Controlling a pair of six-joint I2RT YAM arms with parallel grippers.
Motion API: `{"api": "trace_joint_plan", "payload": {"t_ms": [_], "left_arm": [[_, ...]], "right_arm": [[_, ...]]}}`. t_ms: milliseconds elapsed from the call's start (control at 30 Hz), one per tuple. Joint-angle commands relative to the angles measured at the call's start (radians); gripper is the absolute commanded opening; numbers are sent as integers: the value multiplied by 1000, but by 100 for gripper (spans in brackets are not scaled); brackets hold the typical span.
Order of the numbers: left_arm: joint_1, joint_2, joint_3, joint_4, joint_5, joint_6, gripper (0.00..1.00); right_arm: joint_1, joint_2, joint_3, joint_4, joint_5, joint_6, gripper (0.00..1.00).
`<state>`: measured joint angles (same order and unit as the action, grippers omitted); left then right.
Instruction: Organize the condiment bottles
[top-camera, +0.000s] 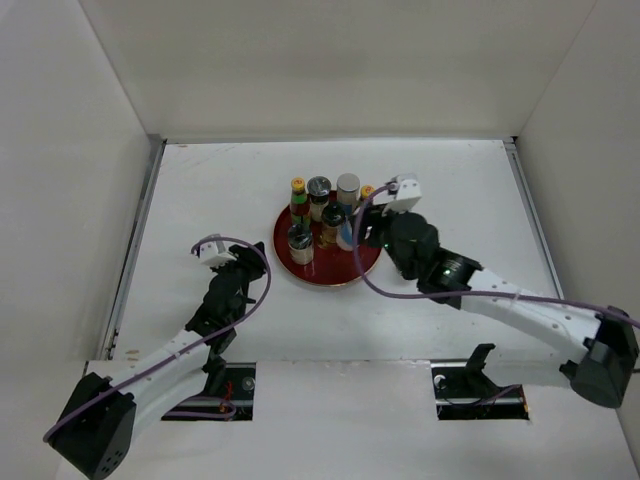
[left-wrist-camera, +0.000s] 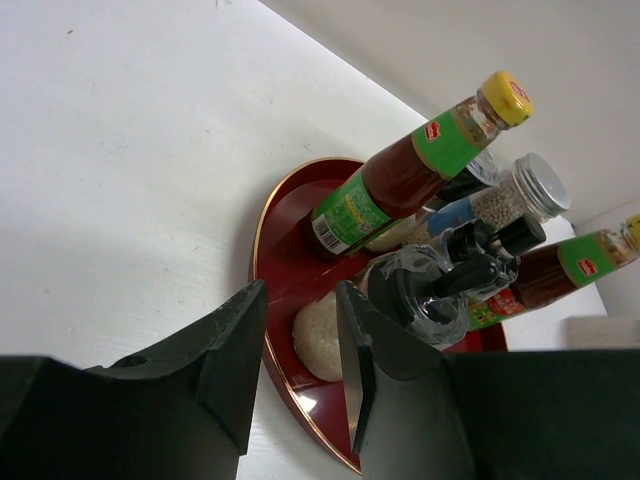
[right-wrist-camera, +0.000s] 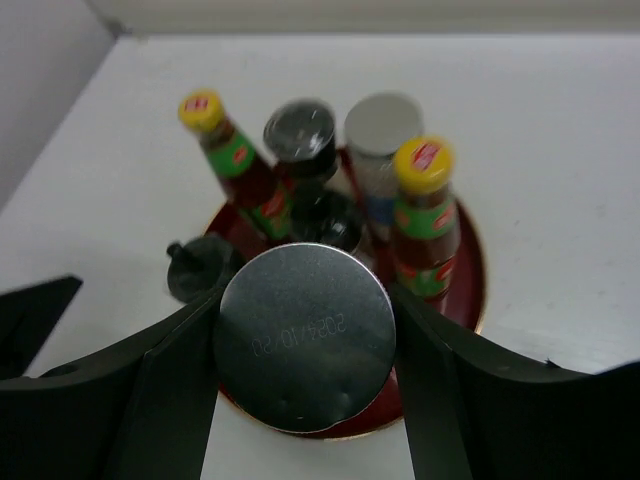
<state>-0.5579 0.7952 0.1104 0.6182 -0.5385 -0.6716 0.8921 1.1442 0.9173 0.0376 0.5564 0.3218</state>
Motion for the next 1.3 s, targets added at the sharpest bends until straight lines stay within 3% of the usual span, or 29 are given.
{"api": "trace_joint_plan", "payload": {"t_ms": [0, 167, 433, 600, 667, 733, 833, 1033, 1167, 1267], "left_arm": [[19, -1, -15, 55, 37, -32, 32], [39, -8, -20, 55, 74, -49, 32], [42, 7, -20, 60, 80, -56, 32], [43, -2, -21, 61, 86, -62, 32], [43, -5, -23, 61, 86, -62, 32], [45, -5, -23, 61, 86, -62, 32], [45, -2, -23, 61, 86, -62, 32], [45, 4, -23, 61, 89, -66, 32], [46, 12, -25, 67, 89, -72, 33], [48, 19, -25, 74, 89, -74, 33]], "right_arm": [[32, 92, 5, 165, -62, 68, 49], [43, 209, 37, 231, -95, 54, 49], [98, 370, 77, 222, 10, -9, 53], [121, 422, 104, 222, 20, -27, 64], [129, 417, 112, 222, 22, -33, 77], [133, 387, 114, 217, 28, -40, 90], [133, 290, 91, 193, 45, -43, 96], [52, 10, -72, 104, 161, -17, 99], [-43, -144, -161, -98, 266, 74, 100], [-106, -179, -184, -241, 237, 147, 100]]}}
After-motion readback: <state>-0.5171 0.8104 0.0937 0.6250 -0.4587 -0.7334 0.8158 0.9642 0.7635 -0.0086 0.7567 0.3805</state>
